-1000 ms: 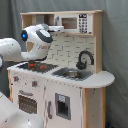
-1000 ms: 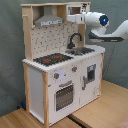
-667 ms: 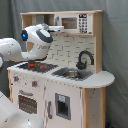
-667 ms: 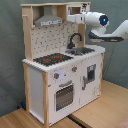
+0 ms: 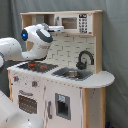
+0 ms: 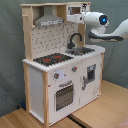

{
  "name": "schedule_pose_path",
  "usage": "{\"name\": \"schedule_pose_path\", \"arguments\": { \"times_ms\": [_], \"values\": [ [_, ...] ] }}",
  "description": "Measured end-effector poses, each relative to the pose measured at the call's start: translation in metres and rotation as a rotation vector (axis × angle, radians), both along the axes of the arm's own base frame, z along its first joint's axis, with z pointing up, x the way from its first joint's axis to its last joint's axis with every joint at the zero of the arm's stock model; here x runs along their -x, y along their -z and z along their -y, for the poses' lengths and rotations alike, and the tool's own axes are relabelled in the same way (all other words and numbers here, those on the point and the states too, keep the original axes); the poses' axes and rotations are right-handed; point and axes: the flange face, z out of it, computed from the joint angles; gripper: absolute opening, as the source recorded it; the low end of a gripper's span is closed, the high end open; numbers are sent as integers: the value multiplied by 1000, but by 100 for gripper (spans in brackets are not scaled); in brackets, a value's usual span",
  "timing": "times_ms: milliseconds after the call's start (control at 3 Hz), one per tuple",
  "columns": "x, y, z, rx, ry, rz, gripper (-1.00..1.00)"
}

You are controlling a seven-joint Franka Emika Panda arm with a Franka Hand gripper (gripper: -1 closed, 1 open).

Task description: Play with the kitchen

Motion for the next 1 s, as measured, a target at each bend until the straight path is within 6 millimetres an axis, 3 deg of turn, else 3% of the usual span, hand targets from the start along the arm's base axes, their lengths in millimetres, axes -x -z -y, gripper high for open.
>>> {"name": "schedule_pose_path", "arguments": {
  "times_ms": [667,1000],
  "values": [
    [-19,-5,-9,-3,-23,-3,100],
    [-19,-5,-10,-2,-23,-4,-100]
  ]
}}
